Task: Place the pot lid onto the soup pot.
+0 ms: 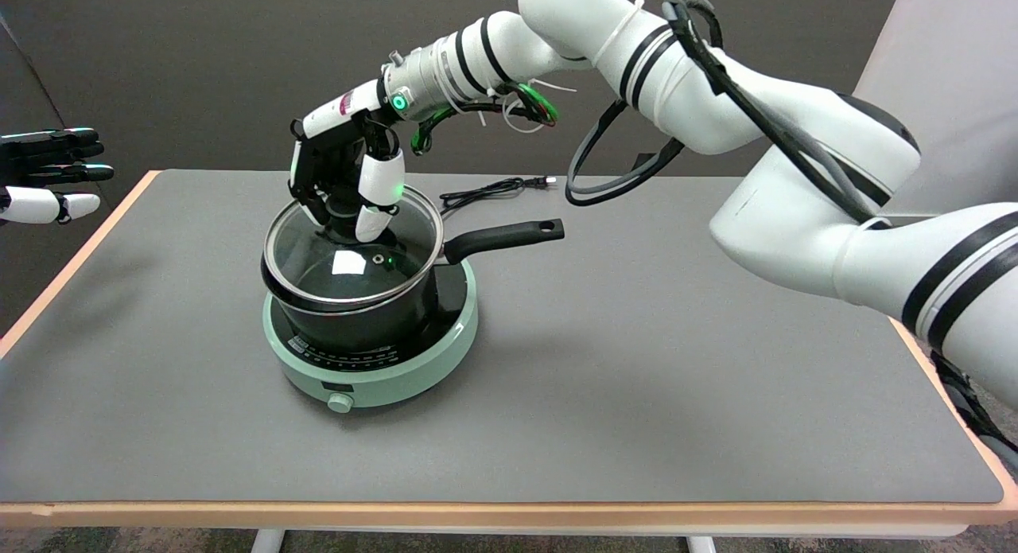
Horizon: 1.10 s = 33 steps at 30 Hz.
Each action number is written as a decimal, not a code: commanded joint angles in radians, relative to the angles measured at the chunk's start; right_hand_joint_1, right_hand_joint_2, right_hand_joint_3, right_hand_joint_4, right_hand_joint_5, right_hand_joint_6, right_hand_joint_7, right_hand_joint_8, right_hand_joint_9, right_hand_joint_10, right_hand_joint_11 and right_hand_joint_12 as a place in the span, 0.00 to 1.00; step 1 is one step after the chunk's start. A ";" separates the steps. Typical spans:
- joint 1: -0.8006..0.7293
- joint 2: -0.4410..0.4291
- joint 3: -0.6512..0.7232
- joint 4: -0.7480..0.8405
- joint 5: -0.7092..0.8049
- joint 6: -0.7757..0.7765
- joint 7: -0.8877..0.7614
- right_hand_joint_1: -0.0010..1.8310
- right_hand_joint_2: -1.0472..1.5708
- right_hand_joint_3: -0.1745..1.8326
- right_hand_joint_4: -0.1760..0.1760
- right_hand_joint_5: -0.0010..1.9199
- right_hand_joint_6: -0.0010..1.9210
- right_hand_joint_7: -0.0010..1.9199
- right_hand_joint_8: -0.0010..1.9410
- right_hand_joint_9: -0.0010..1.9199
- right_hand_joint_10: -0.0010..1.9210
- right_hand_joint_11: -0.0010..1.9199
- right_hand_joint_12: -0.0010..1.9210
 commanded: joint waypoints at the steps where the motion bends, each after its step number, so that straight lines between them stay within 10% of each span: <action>1: 0.017 -0.061 0.009 -0.104 -0.005 -0.025 -0.002 0.74 0.72 0.43 1.00 0.40 0.47 0.45 0.72 0.41 0.83 0.32 0.82; 33: -0.003 -0.070 0.057 -0.092 -0.013 0.002 -0.002 0.74 0.72 0.44 1.00 0.40 0.48 0.45 0.72 0.41 0.83 0.33 0.81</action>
